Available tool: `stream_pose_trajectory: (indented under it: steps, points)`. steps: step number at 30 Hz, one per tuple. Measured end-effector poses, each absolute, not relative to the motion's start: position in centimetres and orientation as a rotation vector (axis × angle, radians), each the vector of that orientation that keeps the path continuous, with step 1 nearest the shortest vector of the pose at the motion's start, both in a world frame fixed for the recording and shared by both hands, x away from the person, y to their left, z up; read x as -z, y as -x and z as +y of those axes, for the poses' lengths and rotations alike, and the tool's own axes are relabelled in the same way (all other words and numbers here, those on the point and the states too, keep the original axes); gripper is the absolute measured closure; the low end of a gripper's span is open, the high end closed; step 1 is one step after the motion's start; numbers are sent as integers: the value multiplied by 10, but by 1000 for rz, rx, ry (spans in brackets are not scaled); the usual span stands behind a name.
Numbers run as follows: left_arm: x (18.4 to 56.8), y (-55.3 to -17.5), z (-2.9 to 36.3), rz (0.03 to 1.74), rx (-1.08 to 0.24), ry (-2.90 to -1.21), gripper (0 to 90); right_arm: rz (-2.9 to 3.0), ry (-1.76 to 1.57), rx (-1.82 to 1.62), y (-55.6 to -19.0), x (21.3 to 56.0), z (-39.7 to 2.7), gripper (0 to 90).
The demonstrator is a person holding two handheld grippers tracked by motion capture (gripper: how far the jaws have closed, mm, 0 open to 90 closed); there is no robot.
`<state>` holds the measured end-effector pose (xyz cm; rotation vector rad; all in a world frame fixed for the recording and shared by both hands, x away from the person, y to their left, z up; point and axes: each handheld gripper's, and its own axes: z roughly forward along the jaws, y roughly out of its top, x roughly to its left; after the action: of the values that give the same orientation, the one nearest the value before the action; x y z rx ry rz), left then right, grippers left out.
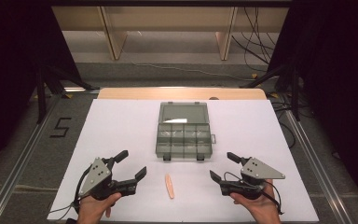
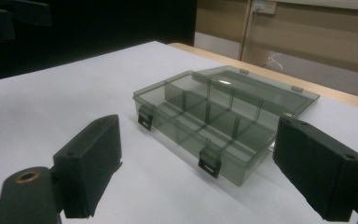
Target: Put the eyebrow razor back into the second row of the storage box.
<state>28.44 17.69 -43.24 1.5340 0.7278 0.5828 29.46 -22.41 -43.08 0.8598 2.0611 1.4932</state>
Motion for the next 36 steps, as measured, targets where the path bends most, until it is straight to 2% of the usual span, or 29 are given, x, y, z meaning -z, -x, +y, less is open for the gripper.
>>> stream_pose_trajectory:
  steps: [36]
  points:
    - [432, -285, 177, 713, -585, -1534, 155, 2208, -841, -1339, -309, 433, -213, 189]
